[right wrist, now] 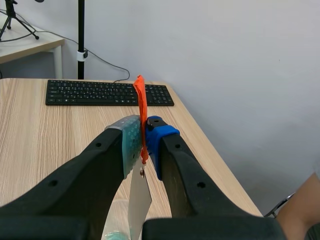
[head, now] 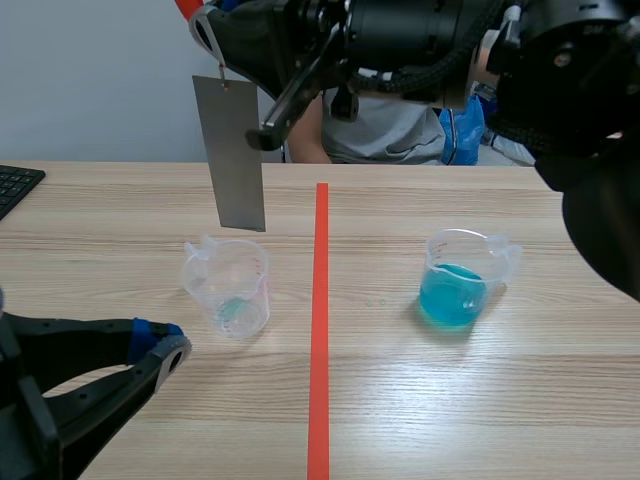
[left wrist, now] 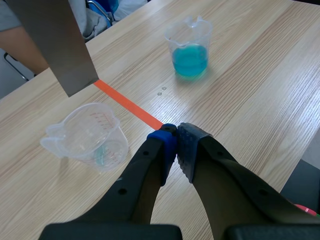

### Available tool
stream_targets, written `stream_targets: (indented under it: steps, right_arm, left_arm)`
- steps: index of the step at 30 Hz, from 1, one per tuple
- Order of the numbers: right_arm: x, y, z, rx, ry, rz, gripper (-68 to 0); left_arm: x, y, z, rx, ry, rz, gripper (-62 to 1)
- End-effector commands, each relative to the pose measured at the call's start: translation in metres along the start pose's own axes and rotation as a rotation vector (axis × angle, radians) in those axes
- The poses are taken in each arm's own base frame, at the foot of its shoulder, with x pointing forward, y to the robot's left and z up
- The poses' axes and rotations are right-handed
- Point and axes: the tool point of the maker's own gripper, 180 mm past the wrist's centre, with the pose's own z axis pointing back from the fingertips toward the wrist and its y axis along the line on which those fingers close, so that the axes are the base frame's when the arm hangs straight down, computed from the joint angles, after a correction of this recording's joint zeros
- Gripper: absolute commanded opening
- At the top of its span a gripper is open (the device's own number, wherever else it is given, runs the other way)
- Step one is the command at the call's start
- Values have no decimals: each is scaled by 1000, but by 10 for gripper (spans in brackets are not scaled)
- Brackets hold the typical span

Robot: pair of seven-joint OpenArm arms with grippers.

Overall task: Do the redox reaction experiment.
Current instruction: 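Put the plate into the left beaker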

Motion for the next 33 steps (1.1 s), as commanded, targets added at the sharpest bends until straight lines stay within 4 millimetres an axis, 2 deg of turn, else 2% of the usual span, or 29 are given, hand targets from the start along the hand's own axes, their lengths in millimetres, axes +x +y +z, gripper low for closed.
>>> stream_targets:
  steps: [1, 15, 33]
  right_arm:
    - [21, -3, -5, -10, -60, 32, -664]
    - [11, 13, -26, -11, -37, 92, -664]
    - [-7, 8, -45, -25, -19, 64, -664]
  left_arm:
    - [8, 1, -1, 12, -33, 11, -575]
    - [8, 1, -1, 12, -32, 11, -575]
    - [8, 1, -1, 12, -31, 11, -575]
